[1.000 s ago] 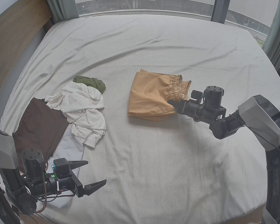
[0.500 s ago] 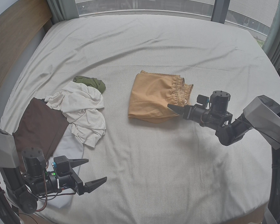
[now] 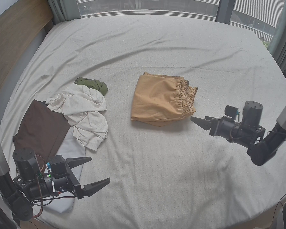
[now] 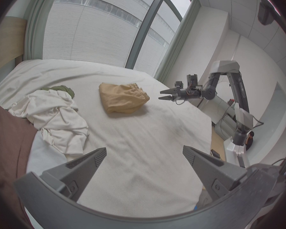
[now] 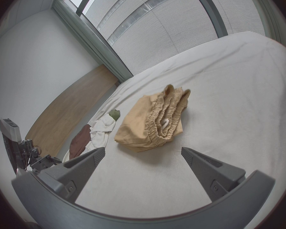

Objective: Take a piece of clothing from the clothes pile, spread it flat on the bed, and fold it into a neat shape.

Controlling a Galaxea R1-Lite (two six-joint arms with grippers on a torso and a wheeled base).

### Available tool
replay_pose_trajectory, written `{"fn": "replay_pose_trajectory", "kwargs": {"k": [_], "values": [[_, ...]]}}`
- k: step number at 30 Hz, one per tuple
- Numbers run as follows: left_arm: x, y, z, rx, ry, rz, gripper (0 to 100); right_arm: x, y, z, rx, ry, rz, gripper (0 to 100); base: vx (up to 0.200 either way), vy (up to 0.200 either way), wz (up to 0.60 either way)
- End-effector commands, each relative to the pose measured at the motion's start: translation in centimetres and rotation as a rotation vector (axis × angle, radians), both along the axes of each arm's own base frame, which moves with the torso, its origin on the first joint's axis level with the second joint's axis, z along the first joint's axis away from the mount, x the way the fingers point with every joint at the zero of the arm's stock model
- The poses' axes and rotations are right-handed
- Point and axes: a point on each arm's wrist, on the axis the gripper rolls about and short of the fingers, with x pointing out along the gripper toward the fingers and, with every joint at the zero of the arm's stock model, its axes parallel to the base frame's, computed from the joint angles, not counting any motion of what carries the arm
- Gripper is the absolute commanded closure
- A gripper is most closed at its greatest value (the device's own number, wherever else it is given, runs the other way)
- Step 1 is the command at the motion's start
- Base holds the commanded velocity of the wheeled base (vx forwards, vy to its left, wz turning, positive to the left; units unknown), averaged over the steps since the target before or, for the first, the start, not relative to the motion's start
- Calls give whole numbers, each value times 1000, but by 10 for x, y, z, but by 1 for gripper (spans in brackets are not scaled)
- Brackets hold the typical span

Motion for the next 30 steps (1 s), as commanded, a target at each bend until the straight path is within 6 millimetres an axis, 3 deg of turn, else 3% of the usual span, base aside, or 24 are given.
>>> {"fn": "replay_pose_trajectory", "kwargs": {"k": [1,12,30], "values": [[-17,5,32,-85,-103,42,0,-63,-18,43,5,-147,-5,0,0,0,0],[-32,14,48,-124,-170,104,0,-121,-32,70,26,-247,-5,0,0,0,0],[-59,29,68,-180,-195,232,0,-187,-49,60,30,-276,-22,0,0,0,0]]}}
